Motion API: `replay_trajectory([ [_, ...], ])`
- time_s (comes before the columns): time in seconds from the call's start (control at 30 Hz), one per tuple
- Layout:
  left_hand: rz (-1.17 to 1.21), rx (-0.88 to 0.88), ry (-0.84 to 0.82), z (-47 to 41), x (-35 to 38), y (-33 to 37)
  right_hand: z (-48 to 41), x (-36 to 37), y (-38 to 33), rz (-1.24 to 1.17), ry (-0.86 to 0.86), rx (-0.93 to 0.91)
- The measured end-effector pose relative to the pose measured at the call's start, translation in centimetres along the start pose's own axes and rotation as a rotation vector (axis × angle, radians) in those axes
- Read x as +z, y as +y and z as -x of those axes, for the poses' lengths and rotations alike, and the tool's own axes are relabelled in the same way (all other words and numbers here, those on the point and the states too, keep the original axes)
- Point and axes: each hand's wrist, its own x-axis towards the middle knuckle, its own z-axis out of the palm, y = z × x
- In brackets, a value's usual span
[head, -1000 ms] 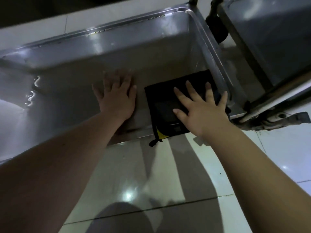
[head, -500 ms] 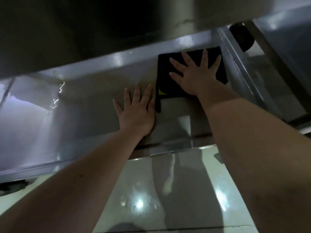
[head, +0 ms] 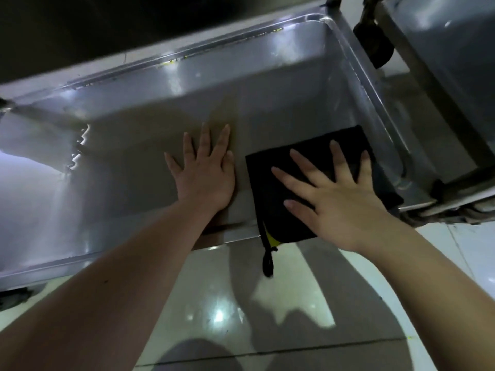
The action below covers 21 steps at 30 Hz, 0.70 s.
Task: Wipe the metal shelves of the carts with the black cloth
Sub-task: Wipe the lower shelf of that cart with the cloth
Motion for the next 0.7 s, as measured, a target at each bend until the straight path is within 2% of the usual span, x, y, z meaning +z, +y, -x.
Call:
replay_trajectory([
  [0.2,-0.010,0.004,0.000,-0.2,0.1,0.2,-8.1,-1.7,0.6,0.003,0.098,0.040],
  [0.3,0.000,0.013,0.009,-0.2,0.2,0.2,-14.3,-3.4,0.7,-0.025,0.137,0.149],
  [0.4,0.013,0.006,0.021,-0.2,0.0,0.1,-17.5,-4.7,-0.3,-0.075,0.098,0.239],
  [0.5,0.024,0.010,0.013,0.0,-0.1,-0.1,-15.7,-4.4,-0.3,-0.100,0.108,0.211],
  [0.6,0.015,0.006,0.015,-0.1,0.0,-0.1,-10.5,-2.3,0.0,-0.071,0.210,0.187],
  [0.7,0.001,0.003,0.015,-0.3,0.3,0.2,-6.5,-1.1,-0.1,-0.052,0.167,0.213],
])
